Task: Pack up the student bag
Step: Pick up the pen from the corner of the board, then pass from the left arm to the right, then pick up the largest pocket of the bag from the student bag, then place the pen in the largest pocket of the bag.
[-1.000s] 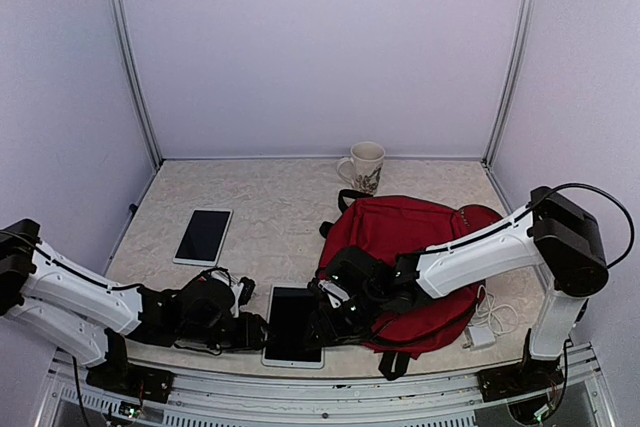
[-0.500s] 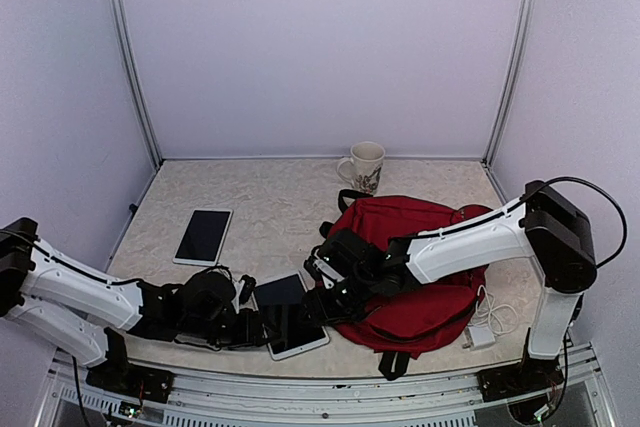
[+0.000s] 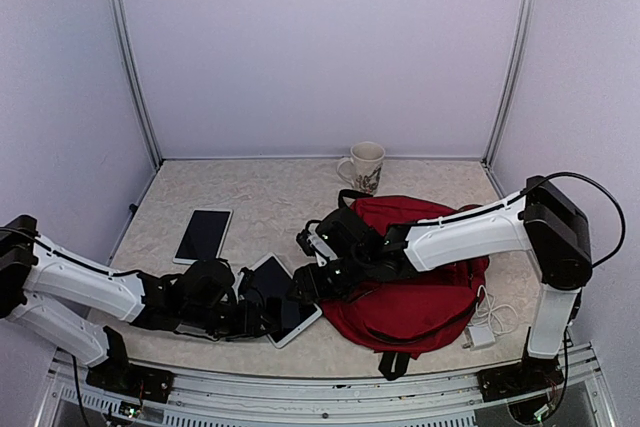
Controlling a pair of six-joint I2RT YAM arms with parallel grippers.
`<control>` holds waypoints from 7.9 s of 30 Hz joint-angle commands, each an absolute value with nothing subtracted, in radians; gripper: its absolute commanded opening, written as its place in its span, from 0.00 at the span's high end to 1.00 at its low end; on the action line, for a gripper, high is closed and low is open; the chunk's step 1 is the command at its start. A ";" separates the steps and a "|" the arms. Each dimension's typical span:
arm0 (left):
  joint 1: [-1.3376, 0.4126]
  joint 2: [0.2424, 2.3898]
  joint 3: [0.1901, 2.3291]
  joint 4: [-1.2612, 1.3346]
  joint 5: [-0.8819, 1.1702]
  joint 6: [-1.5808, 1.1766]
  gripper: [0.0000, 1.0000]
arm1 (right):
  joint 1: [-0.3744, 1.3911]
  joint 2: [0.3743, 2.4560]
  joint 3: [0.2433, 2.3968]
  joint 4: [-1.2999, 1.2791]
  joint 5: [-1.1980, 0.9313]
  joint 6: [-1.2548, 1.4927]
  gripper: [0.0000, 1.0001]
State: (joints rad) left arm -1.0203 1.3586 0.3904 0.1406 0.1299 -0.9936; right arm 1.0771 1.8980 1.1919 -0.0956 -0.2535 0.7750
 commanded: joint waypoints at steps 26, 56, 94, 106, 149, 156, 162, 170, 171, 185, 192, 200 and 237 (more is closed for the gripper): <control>-1.012 1.688 0.452 0.168 0.095 -0.848 0.48 | 1.126 1.701 0.980 0.007 -0.381 0.879 0.41; -1.014 1.775 0.498 0.155 0.091 -0.831 0.50 | 1.082 1.741 0.909 0.037 -0.237 0.967 0.41; -1.003 1.220 0.639 -0.111 0.012 -0.497 0.15 | 1.096 1.450 1.087 -0.405 -0.261 0.377 1.00; -1.049 1.170 0.789 -0.148 0.230 -0.261 0.21 | 1.095 1.242 1.067 -0.491 -0.484 -0.033 1.00; -1.363 2.086 1.521 -0.359 -0.111 0.066 0.80 | 0.692 0.916 0.997 -0.668 0.016 0.319 1.00; -1.327 2.061 1.518 -0.316 -0.082 0.015 0.62 | 0.690 0.926 0.989 -0.656 -0.005 0.315 1.00; -1.299 2.069 1.525 -0.273 -0.074 -0.003 0.56 | 0.689 0.928 0.983 -0.652 -0.011 0.315 1.00; -1.304 2.107 1.594 -0.270 -0.037 -0.002 0.49 | 0.686 0.929 0.977 -0.649 -0.014 0.313 1.00; -1.311 2.114 1.610 -0.266 -0.034 0.002 0.49 | 0.685 0.933 0.976 -0.647 -0.018 0.314 1.00; -1.334 2.183 1.725 -0.303 -0.002 0.028 0.39 | 0.681 0.953 0.980 -0.637 -0.037 0.314 1.00; -1.307 2.147 1.644 -0.319 -0.095 0.027 0.43 | 0.678 0.946 0.981 -0.640 -0.038 0.313 1.00; -1.280 2.146 1.540 -0.335 -0.145 0.028 0.54 | 0.675 0.947 0.986 -0.663 -0.040 0.326 1.00; -0.987 2.040 1.746 -0.227 -0.121 -0.103 0.95 | 0.676 0.827 0.748 -0.624 -0.813 0.614 1.00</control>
